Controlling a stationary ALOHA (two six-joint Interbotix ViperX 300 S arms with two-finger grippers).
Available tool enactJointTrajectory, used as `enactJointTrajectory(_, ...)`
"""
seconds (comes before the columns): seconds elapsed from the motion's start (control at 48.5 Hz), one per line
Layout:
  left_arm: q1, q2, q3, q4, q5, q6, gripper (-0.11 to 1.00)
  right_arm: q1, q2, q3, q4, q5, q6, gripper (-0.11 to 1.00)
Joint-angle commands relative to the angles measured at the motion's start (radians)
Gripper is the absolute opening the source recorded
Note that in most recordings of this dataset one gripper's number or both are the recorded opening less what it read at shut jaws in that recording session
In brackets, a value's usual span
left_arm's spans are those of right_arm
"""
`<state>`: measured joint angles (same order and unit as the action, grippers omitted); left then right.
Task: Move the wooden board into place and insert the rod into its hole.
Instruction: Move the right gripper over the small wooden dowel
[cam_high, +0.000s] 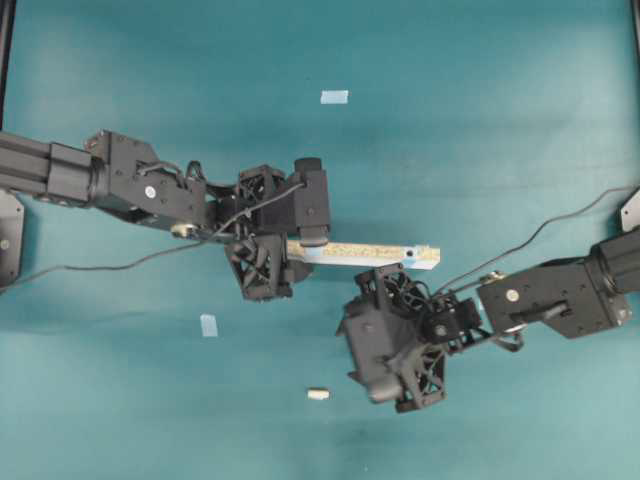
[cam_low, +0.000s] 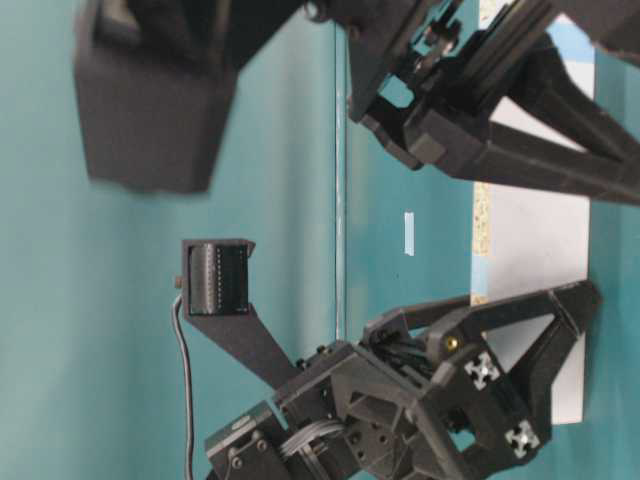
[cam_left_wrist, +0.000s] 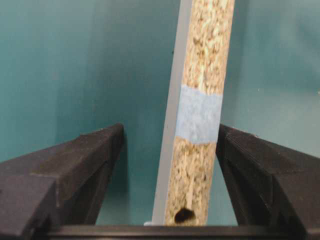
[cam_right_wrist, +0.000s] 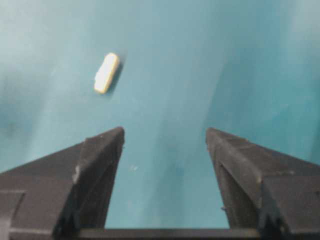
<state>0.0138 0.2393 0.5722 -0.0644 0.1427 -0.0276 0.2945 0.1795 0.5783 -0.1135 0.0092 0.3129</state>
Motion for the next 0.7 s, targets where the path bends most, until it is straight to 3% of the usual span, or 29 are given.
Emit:
enactJointTrajectory(0.0,0.003,-0.04,-0.005,0.002,-0.006,0.002,0.82,0.018,-0.025,-0.066,0.0,0.097,0.043,0.72)
enactJointTrajectory(0.31,-0.002,-0.037,-0.003,0.002,-0.025,0.031,0.82,0.041,0.023,-0.215,0.0,0.284,0.198,0.72)
enactJointTrajectory(0.681,-0.003,-0.038,-0.002,0.002,-0.026,0.029,0.82,0.041,0.155,-0.439,0.0,0.541,0.249,0.68)
